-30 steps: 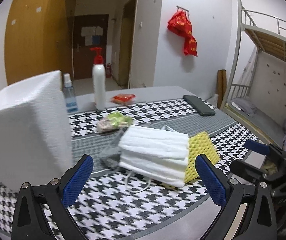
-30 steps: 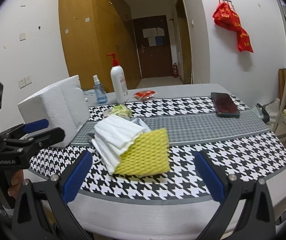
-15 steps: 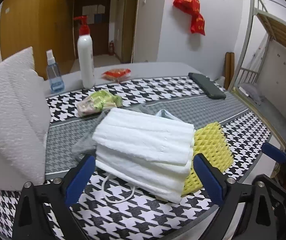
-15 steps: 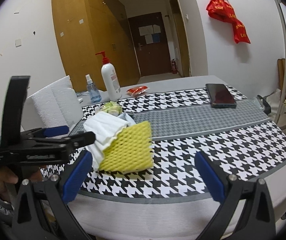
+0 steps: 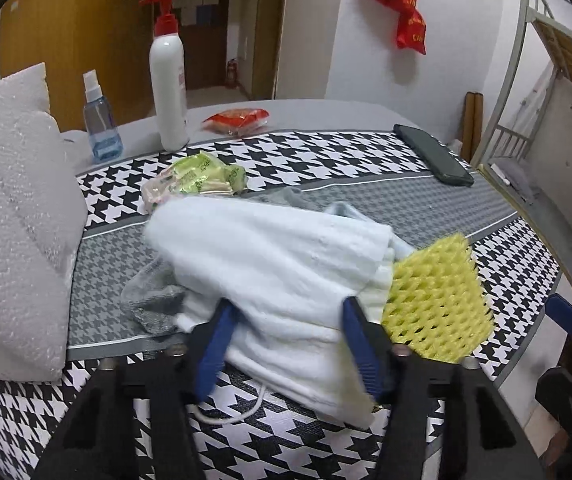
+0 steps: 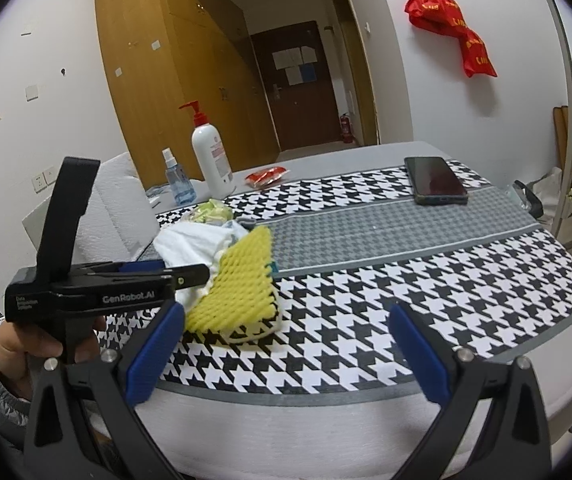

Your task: Organize soft objects

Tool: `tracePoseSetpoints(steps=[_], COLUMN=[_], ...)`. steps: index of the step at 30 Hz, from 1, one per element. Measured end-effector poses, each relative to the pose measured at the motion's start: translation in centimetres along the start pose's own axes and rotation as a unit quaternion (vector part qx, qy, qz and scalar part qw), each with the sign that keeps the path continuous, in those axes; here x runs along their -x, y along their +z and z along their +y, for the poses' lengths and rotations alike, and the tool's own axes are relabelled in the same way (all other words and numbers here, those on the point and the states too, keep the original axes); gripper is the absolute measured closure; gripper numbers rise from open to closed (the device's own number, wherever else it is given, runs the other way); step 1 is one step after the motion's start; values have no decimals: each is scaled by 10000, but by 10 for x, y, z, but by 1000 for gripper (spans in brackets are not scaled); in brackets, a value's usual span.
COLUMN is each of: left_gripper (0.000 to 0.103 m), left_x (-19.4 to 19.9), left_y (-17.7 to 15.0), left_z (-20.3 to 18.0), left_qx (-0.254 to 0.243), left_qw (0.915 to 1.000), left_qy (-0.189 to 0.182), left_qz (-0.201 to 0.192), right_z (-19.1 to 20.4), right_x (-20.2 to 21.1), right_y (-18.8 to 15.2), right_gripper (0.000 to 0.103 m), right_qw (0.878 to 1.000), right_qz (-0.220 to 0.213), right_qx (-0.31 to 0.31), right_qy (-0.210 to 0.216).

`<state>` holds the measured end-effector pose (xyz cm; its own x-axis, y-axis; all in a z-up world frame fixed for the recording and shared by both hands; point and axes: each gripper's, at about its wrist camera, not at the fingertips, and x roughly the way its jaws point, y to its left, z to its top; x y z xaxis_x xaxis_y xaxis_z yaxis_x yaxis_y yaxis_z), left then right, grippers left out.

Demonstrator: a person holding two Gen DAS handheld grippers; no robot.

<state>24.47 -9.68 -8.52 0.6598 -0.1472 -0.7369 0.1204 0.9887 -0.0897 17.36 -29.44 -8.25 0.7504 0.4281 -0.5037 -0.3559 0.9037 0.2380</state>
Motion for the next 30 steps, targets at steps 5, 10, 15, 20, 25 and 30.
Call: tracePoseSetpoints(steps=[5,10,15,20,25,30], left_gripper=[69,89,96,96,96,97], left_x=[3,19,37,62,83,94], left_y=[1,3,4,2,-5,-19], left_z=[-1,-5,-7,-9,-3,6], left_qx=[-79,-183,-272,-407,-443,-442], left_qw=[9998,9985,9961,9924,9899,9907], left_qy=[-146,-331,-543,-733,-817,-812], left_qz=[-115,-385,-636,-895,-1074,-1002], right_z=[-2,-3,-2,-1,4,11], right_x=[-1,0,5,8,8,6], right_y=[-1,-2,-3,-4,-3,-2], right_gripper=[0,0,0,0,0,0], right_qw=[10000,10000,10000,9999,10000,10000], right_qz=[15,9,-19,-40,-11,16], right_qx=[-23,-46,-68,-85,-70,-30], right_qy=[6,-12,-48,-70,-43,10])
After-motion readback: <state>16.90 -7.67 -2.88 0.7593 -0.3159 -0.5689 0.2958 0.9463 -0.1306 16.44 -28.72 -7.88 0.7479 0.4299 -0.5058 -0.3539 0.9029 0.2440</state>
